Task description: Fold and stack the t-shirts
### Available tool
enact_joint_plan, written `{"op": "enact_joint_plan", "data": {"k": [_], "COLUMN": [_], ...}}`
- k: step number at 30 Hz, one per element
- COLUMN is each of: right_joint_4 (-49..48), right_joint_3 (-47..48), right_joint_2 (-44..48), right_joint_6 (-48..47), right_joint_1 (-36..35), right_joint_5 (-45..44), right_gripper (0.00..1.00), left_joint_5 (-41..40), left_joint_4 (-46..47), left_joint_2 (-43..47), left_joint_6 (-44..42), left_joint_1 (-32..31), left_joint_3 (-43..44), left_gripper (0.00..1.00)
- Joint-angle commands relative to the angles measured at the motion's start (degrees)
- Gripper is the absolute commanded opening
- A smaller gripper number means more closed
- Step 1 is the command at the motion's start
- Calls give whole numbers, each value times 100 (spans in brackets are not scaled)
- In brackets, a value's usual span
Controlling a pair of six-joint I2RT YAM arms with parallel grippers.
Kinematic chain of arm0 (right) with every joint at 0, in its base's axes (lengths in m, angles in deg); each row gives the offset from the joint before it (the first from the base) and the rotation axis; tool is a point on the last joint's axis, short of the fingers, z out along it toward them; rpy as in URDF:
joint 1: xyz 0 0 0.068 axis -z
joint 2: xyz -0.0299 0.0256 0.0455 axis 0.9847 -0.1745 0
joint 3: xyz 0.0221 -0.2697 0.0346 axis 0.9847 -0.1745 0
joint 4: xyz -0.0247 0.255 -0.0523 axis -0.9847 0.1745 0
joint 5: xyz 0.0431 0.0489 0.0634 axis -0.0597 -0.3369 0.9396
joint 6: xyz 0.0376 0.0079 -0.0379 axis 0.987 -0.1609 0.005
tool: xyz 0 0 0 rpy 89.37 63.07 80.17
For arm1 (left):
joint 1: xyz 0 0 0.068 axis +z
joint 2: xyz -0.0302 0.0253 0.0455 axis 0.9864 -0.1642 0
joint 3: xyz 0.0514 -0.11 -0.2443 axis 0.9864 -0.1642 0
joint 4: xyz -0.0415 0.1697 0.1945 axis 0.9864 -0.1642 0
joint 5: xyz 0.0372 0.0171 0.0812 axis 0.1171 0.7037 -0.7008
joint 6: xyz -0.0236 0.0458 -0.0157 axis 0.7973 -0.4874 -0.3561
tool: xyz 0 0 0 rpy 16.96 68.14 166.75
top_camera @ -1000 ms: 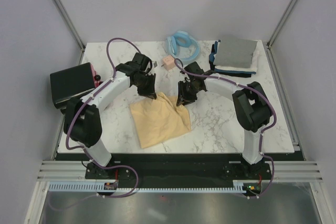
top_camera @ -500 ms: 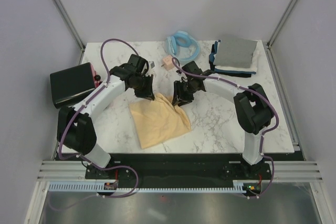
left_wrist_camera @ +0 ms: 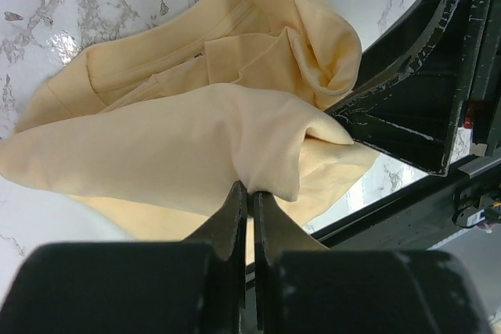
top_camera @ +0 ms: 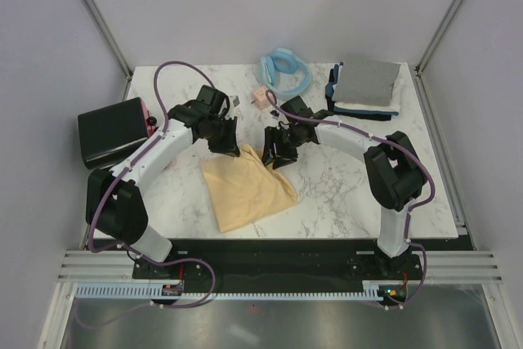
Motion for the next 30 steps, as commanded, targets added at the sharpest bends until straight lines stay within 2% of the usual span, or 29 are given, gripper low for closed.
{"op": "enact_joint_plan", "data": {"k": [1, 9, 22, 30], "right_joint_4": [-229, -387, -1502, -1687], "right_joint_3": [-77, -42, -683, -745], "right_joint_2": [283, 301, -262, -306], "right_joint_6": [237, 527, 1353, 1581], "right_joint_1": [-54, -37, -98, -107], "right_joint_5": [286, 488, 1121, 972], "right_gripper": [59, 61, 62, 64], "left_joint_5": [160, 169, 143, 230], "left_joint_4": [58, 67, 102, 225], "left_joint_2": [240, 292, 231, 99], "left_joint_6": [-190, -181, -111, -75], "left_joint_1": [3, 3, 3, -5], "left_joint_3": [-32, -172, -296, -252], "left_gripper": [2, 2, 2, 2]}}
